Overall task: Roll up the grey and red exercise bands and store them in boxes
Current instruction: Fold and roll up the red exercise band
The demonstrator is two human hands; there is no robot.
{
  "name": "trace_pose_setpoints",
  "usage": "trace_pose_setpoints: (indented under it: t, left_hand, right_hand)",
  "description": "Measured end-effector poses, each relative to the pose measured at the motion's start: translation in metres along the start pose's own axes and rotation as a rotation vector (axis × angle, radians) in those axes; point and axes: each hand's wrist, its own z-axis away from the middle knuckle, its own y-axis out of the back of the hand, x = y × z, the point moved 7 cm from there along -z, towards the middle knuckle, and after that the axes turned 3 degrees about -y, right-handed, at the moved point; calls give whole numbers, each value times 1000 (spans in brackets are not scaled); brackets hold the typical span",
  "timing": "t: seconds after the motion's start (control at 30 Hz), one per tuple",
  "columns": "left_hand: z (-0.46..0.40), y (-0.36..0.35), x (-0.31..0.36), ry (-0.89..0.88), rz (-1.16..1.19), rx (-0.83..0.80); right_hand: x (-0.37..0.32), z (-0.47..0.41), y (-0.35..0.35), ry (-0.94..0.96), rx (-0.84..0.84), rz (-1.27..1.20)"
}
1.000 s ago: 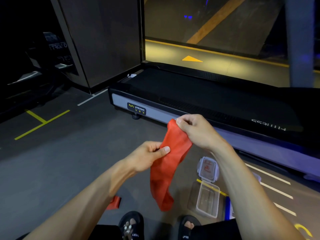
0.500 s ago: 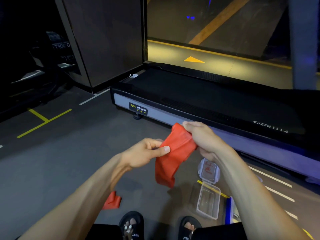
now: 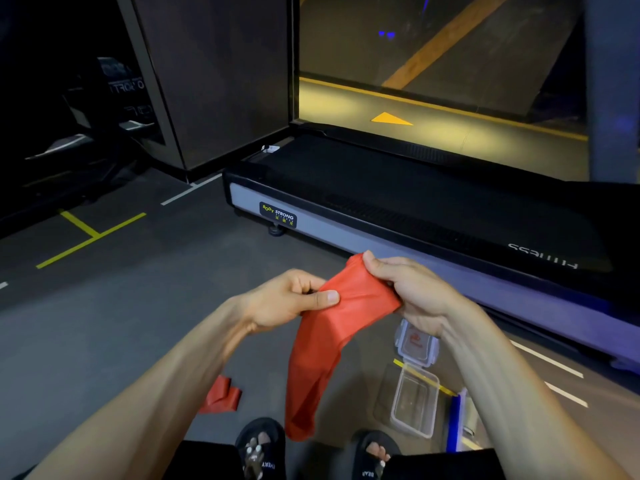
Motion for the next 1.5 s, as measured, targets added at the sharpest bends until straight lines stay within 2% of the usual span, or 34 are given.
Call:
trace_pose_setpoints:
  t: [0.2,0.53,0.8,0.97,1.33,1.5]
  left_hand:
    - [0,3,-1,1,-33,-9]
    - [0,8,0,-7,42,41]
    - [0,0,4,-14,80,28]
    - [1,4,3,-13,69,61]
    - [-2,6,6,-42,52,121]
    - [-3,6,9,-69,22,131]
  right_hand:
    - [4,4,-7,-15,14,8]
    - [10,2,-8,-16,0,-190]
    - [23,-4,-14,-61,115,-261]
    - [13,-1,-25,7,-41,-154]
    - [7,9,-20,49,57,-36]
    - [7,11,-23,40,51,7]
